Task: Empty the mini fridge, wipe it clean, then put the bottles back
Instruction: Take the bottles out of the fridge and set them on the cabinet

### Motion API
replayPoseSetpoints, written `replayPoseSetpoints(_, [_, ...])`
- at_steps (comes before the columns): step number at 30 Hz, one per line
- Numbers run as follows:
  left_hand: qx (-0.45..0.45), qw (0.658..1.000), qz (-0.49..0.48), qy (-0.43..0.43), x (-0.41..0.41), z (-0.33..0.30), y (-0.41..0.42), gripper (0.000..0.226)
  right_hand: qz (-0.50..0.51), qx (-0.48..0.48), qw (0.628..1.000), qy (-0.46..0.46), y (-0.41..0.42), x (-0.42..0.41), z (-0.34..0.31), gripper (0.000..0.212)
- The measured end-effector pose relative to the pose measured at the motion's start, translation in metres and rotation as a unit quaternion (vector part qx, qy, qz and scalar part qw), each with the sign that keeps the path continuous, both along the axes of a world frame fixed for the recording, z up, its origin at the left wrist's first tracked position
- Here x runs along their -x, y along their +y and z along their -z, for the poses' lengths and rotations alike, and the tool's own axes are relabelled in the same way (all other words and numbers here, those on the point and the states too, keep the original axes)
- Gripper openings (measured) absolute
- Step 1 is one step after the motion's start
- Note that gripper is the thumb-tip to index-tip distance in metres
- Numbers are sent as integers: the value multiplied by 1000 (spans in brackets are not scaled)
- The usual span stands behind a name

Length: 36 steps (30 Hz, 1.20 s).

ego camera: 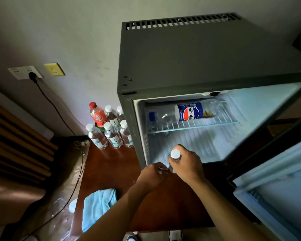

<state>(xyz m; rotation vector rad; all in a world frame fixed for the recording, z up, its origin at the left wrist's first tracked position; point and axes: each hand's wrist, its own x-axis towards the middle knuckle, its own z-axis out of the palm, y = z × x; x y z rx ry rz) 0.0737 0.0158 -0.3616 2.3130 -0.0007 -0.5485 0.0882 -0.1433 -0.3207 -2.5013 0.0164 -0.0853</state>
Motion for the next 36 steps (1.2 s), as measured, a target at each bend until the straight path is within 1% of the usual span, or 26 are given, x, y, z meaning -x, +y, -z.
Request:
replayPoseSetpoints(2, [3, 1000, 14, 10, 4, 2, 7, 19, -7, 10, 1000, 9, 9, 9, -1, 21])
replayPoseSetpoints(5, [8, 999, 27, 25, 11, 3, 19, 7, -13, 20, 1000, 16, 23, 21, -2, 22])
replayPoseSetpoints(8, [18, 999, 34, 30, 17, 5, 38, 10, -12, 23, 999, 22, 42, 32, -1, 21])
replayPoseSetpoints(11, [18, 999, 42, 27, 21, 9, 63, 8, -23, 4, 999, 45, 68, 39, 1, 19])
replayPoseSetpoints(16, [-5, 999, 45, 14, 26, 13, 113, 21, -36, -22, 995, 92, 115, 42, 3, 19])
replayPoseSetpoints(19, [-13, 999, 34, 24, 25, 15, 144, 31, -44, -31, 994, 96, 146, 38, 4, 21])
replayPoseSetpoints(23, [-19, 999, 7, 35, 24, 15, 182, 30, -72, -47, 992, 96, 187, 30, 6, 19])
replayPoseSetpoints(32, [-38, 997, -52, 42, 17, 24, 255, 49, -135, -55, 984, 102, 264, 2, 12, 20])
replayPoseSetpoints(36, [-24, 995, -80, 45, 14, 27, 273, 68, -167, -42, 979, 112, 288, -10, 17, 20])
